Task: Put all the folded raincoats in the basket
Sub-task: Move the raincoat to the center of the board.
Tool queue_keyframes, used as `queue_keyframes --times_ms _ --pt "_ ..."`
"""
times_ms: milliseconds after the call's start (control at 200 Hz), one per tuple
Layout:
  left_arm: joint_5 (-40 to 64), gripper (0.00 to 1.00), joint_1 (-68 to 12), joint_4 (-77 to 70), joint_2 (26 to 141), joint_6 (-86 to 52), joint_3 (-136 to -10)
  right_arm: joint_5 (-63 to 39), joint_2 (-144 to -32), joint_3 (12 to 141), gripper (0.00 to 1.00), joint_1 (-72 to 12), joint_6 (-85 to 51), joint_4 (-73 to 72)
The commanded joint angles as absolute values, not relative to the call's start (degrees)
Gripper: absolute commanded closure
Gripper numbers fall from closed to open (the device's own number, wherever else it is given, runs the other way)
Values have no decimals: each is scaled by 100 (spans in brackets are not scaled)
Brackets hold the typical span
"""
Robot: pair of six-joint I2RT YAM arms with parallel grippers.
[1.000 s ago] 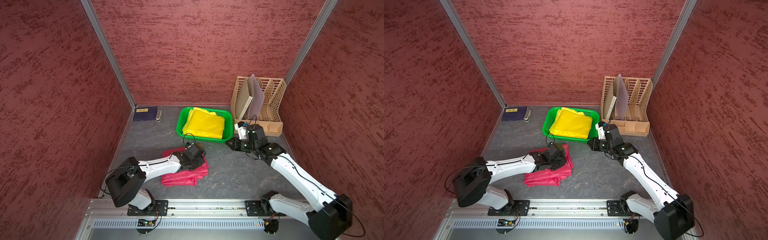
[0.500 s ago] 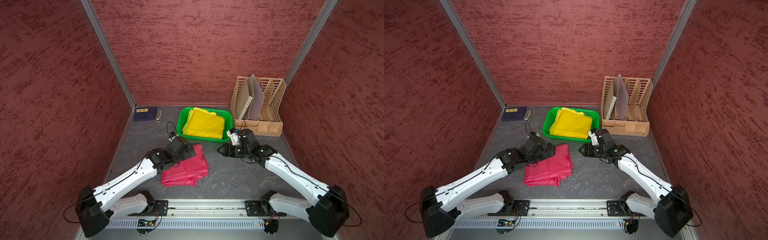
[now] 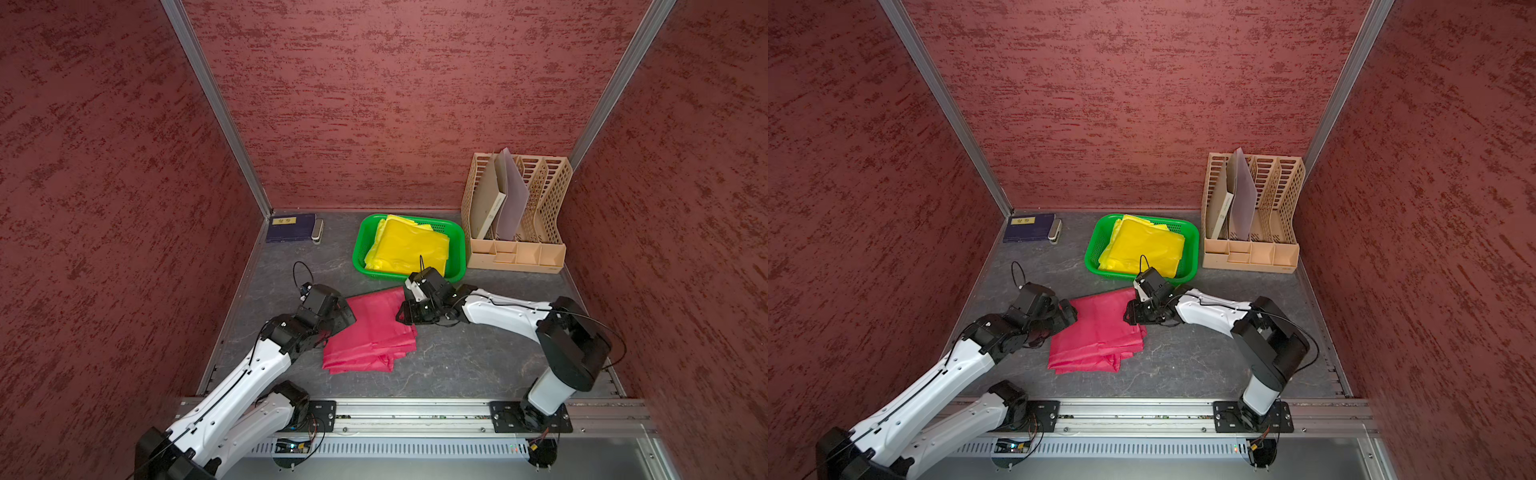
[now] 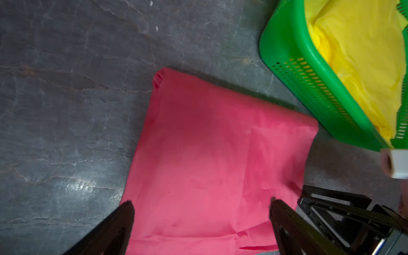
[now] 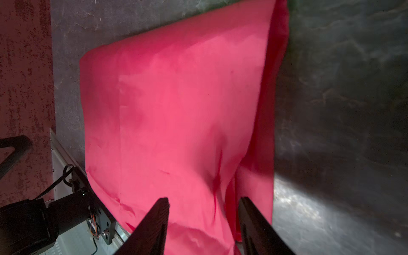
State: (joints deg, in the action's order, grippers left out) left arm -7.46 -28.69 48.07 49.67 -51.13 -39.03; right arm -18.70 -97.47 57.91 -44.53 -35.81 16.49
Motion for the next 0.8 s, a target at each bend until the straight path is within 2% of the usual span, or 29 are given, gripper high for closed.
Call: queue_keyframes --times_ms 0,255,381,541,796 --pt "-764 0 -2817 4782 4937 -4977 -3816 -1495 -9963 5950 46 -4493 -3682 1459" --pt "-650 0 -2733 4637 5134 -4852 -3634 -1310 -10154 5801 63 -4500 -3690 1436" --pt "-506 0 -2733 4330 5354 -4845 -3496 -1161 -9924 5542 83 -4499 -3727 1390" --pt "-585 0 -2887 4208 5793 -4720 -3606 -1048 -9608 5178 99 -4500 -3797 1319" --pt "-289 0 -3207 3571 6254 -4619 -3635 -800 -8897 4444 100 -4500 -4045 1310"
